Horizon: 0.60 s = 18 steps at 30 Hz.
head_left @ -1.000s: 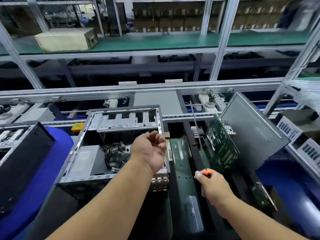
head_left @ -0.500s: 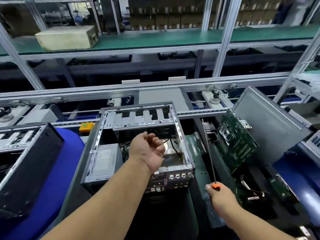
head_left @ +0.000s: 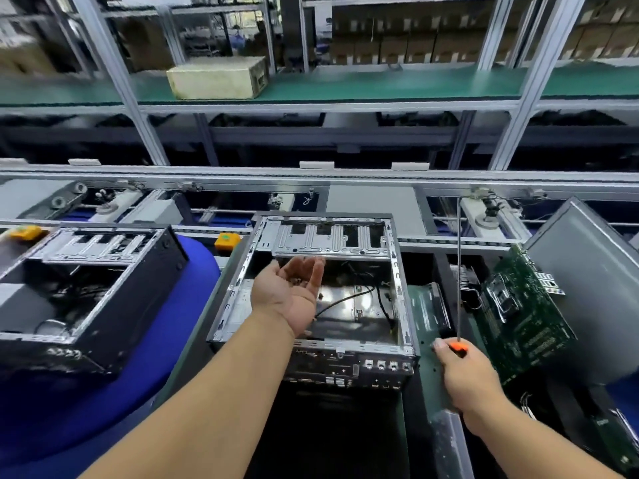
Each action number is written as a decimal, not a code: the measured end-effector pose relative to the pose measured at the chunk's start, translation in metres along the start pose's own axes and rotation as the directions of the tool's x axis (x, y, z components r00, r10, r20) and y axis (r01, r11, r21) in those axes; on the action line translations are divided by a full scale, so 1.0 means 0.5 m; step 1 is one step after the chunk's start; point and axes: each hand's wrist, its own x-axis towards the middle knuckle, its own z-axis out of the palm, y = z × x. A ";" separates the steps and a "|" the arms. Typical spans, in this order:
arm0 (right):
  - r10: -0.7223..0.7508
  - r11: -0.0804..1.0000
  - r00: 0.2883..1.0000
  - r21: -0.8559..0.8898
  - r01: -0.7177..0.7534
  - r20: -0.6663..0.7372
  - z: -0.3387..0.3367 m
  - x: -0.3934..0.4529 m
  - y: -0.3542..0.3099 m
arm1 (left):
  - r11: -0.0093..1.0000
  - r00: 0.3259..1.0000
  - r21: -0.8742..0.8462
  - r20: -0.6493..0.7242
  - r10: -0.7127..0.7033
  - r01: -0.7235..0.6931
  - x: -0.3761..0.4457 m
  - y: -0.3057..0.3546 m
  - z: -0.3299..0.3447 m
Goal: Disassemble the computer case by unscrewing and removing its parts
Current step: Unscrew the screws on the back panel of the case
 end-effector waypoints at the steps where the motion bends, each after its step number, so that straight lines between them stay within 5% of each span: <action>1: -0.021 1.000 1.000 0.008 0.020 0.008 -0.004 0.008 -0.018 | 1.000 1.000 -0.015 -0.008 0.017 -0.017 -0.001 0.008 -0.006; 10: -0.254 0.960 0.957 0.159 0.231 0.141 0.012 0.049 -0.198 | 0.954 0.955 -0.087 -0.105 0.277 -0.287 -0.006 0.161 -0.076; 18: -0.341 0.938 0.925 0.125 0.323 0.167 0.129 0.006 -0.266 | 0.969 0.971 -0.087 -0.072 0.227 -0.232 0.021 0.226 -0.120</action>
